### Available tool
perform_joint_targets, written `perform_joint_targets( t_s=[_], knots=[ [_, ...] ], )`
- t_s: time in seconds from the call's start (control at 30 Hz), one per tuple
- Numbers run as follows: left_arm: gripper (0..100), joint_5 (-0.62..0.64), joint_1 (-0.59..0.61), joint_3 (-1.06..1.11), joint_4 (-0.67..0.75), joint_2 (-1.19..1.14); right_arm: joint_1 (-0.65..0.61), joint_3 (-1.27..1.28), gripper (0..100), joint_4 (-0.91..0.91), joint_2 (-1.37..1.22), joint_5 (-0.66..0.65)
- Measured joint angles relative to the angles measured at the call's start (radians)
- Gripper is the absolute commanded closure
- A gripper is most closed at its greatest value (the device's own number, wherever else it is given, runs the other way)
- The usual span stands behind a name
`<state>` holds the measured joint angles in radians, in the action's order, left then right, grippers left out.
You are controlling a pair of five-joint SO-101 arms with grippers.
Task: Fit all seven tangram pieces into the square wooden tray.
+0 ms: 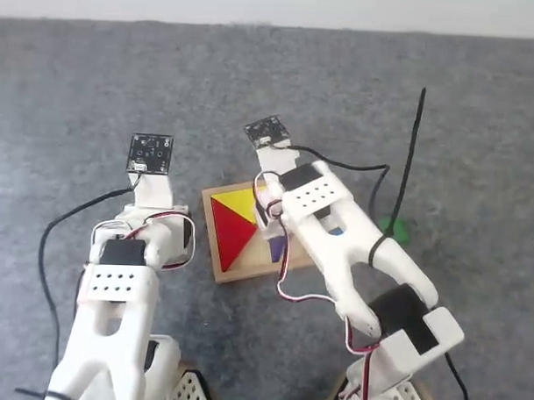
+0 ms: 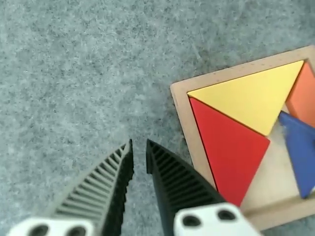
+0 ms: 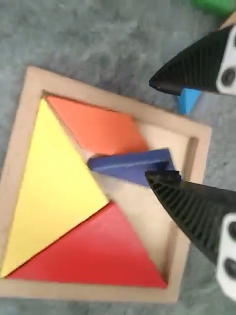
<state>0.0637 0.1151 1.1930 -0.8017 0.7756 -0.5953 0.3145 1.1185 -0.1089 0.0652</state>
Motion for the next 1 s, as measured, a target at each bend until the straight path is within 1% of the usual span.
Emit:
perform_joint_targets(
  t_s=[0.07,0.17,0.23,0.33,0.4,0.57,0.73,0.83,1.0],
  knots=[
    [95,0.0,0.0,0.0,0.0,0.0,0.021,-0.029,74.7,0.04,0.0,-0.028],
    [95,0.0,0.0,0.0,0.0,0.0,0.044,-0.04,75.7,0.051,0.0,-0.044],
    [95,0.0,0.0,0.0,0.0,0.0,0.048,-0.041,80.9,0.043,-0.011,-0.049],
    [95,0.0,0.0,0.0,0.0,0.0,0.052,-0.041,91.6,0.04,-0.041,-0.051],
    [95,0.0,0.0,0.0,0.0,0.0,0.068,-0.041,96.1,0.04,-0.061,-0.063],
    [95,0.0,0.0,0.0,0.0,0.0,0.098,-0.041,95.0,0.054,-0.072,-0.124],
    [95,0.0,0.0,0.0,0.0,0.0,0.098,-0.041,95.0,0.149,-0.063,-0.138],
    [95,0.0,0.0,0.0,0.0,0.0,0.097,-0.041,95.0,0.184,-0.012,-0.141],
    [95,0.0,0.0,0.0,0.0,0.0,0.097,-0.041,95.3,0.167,0.095,-0.141]
  ],
)
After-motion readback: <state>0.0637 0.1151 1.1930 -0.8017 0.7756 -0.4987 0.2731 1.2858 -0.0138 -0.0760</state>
